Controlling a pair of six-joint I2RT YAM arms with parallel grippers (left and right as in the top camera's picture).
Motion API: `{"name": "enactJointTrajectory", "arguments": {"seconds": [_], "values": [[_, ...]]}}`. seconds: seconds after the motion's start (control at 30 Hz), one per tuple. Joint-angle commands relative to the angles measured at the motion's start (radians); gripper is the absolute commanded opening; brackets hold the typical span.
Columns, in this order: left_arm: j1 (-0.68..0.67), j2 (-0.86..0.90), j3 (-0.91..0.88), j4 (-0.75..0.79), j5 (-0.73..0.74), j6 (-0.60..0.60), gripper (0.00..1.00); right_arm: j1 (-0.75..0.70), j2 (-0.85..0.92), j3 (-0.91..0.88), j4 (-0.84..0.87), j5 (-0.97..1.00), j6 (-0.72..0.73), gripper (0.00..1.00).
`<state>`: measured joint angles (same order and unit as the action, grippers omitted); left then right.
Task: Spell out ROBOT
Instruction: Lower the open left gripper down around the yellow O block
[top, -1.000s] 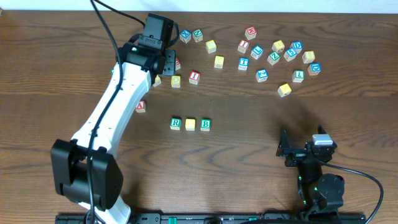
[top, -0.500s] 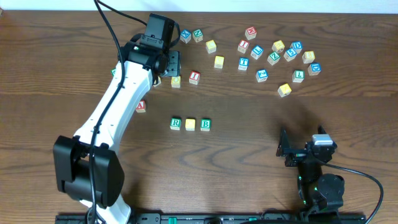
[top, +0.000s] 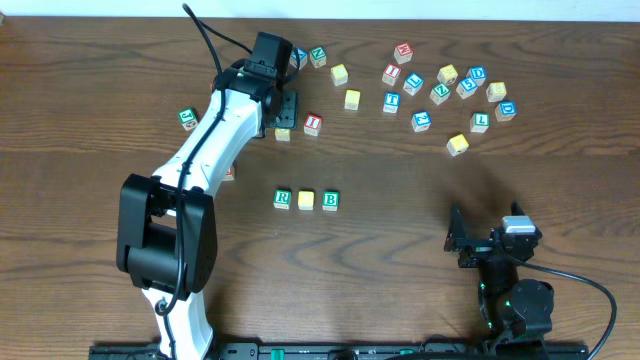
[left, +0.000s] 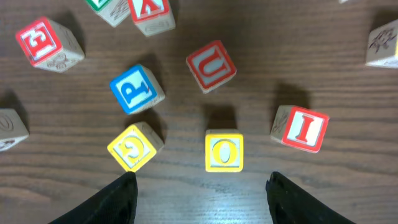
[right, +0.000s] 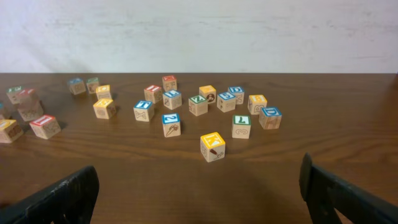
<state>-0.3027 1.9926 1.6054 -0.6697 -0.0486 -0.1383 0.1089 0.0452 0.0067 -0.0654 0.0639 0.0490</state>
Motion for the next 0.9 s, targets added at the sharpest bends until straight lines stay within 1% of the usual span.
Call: {"name": "enactJointTrajectory", "arguments": {"seconds": [0.0, 0.23, 0.67, 0.87], "values": [[0.002, 0.013, 0.019, 0.015, 0.016, -0.016, 0.65, 0.006, 0.001, -0.001, -0.003, 0.008, 0.013, 0.99], [0.002, 0.016, 0.019, 0.024, 0.043, -0.016, 0.65, 0.006, 0.001, -0.001, -0.003, 0.008, 0.013, 0.99], [0.002, 0.080, 0.019, 0.035, 0.043, -0.016, 0.65, 0.006, 0.001, -0.001, -0.003, 0.008, 0.013, 0.99], [0.000, 0.101, 0.019, 0.040, 0.068, -0.018, 0.65, 0.006, 0.001, -0.001, -0.003, 0.008, 0.013, 0.99]]}}
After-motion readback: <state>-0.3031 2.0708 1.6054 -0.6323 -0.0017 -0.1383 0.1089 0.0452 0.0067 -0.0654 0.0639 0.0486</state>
